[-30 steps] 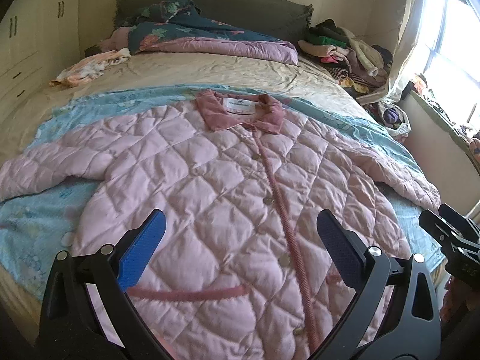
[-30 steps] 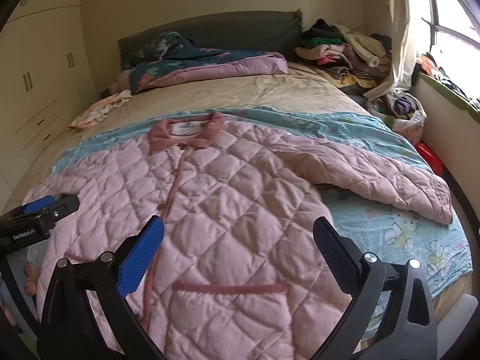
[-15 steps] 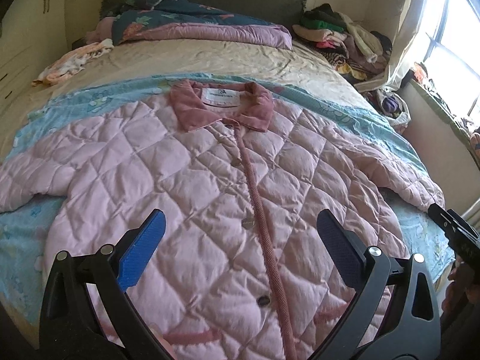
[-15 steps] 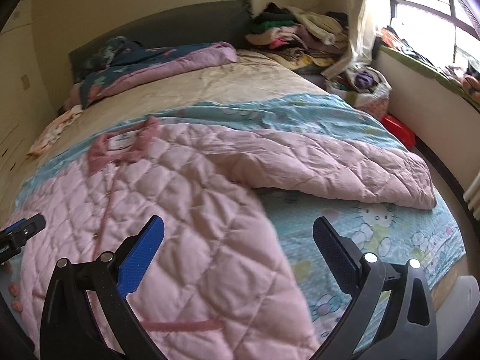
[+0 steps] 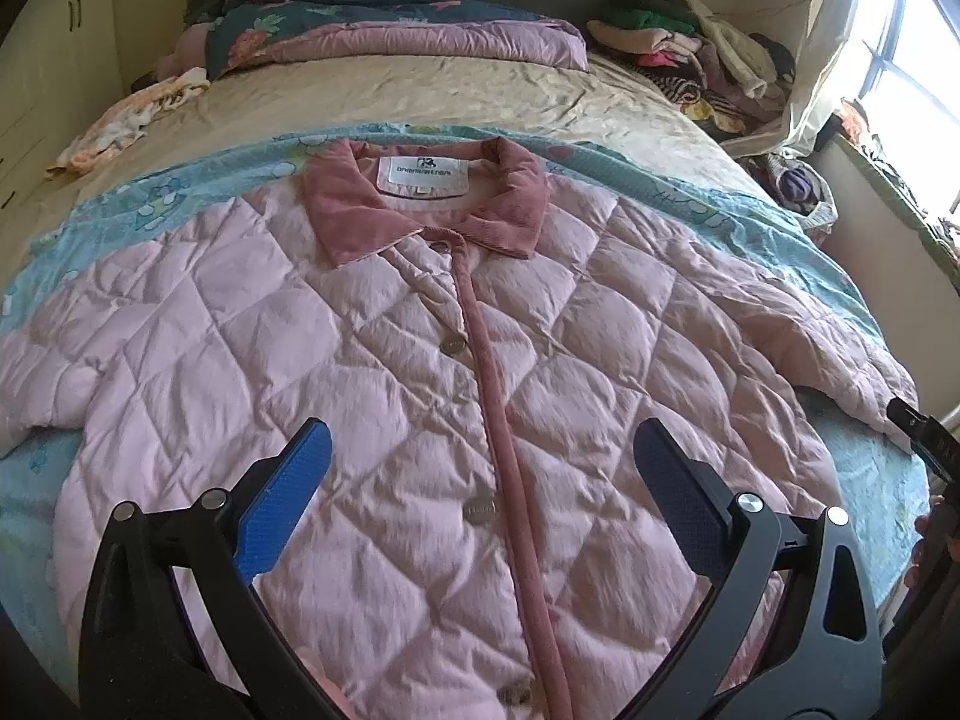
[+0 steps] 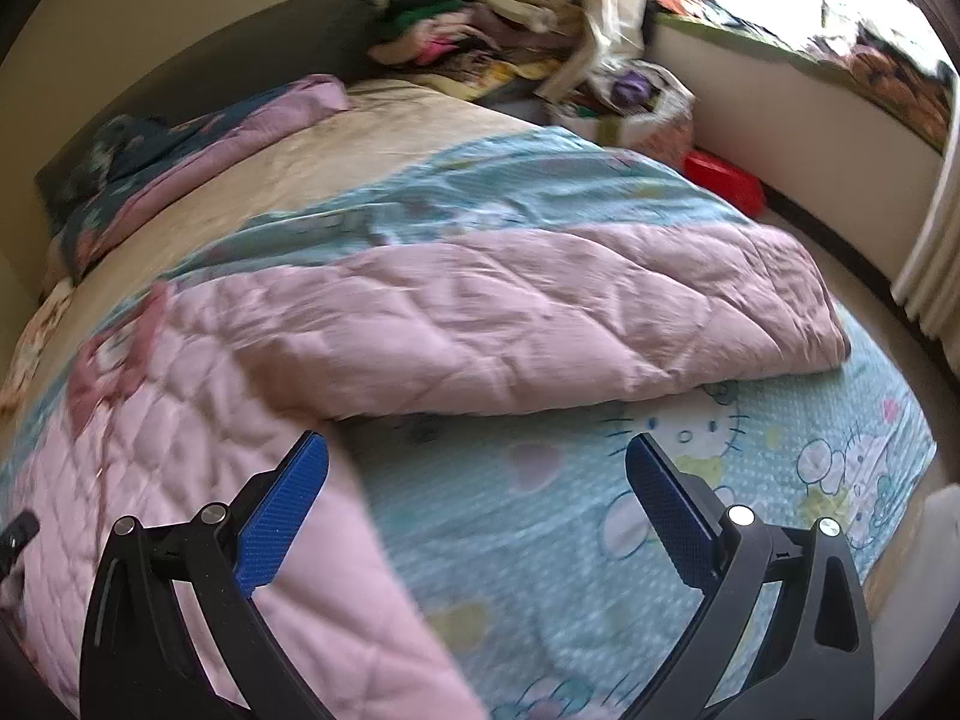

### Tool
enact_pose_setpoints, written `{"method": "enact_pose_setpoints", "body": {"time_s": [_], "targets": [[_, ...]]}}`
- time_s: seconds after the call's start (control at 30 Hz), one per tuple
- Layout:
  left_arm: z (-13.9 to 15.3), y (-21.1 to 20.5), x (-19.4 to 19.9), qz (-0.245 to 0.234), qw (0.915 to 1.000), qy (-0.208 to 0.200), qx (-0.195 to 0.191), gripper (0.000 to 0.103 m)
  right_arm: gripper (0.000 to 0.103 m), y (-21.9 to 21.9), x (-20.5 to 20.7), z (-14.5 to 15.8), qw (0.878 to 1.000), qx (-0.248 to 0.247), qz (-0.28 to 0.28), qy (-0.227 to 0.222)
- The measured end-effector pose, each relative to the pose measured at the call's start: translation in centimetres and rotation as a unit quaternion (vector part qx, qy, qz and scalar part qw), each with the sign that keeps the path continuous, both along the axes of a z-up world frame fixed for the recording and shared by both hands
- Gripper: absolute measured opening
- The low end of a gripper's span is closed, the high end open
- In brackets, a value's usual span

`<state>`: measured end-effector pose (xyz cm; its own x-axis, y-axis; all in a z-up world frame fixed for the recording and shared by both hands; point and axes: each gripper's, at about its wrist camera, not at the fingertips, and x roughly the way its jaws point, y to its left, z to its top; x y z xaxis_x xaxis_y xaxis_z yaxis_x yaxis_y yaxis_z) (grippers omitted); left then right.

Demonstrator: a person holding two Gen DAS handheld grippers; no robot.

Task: Fold large clothes
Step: 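Move the right tool to the jacket sleeve and grasp its cuff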

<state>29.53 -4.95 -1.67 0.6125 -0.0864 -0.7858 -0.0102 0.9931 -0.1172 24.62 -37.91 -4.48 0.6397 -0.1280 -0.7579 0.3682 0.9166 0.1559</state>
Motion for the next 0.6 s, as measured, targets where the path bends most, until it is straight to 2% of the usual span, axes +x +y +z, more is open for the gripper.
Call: {"method": "enact_pose_setpoints", "body": {"time_s": [0.37,0.47,0.6], "targets": [[-1.5,-0.3,4.3,0.013,0.9996,0.023,0.013,0.095,0.099,-8.8,1.8,-3.3,0.993,0.062,-0.103,0.014],[-1.7,-0.3,5.1,0.017,0.9994,0.028,0.012,0.095,0.099,-11.4,1.8,-4.0,0.987,0.085,-0.136,0.01],[-1.6,-0.5,5.9,0.028,0.999,0.016,0.031,0.095,0.099,-14.7,1.6,-5.0,0.976,0.124,-0.18,0.002]]}}
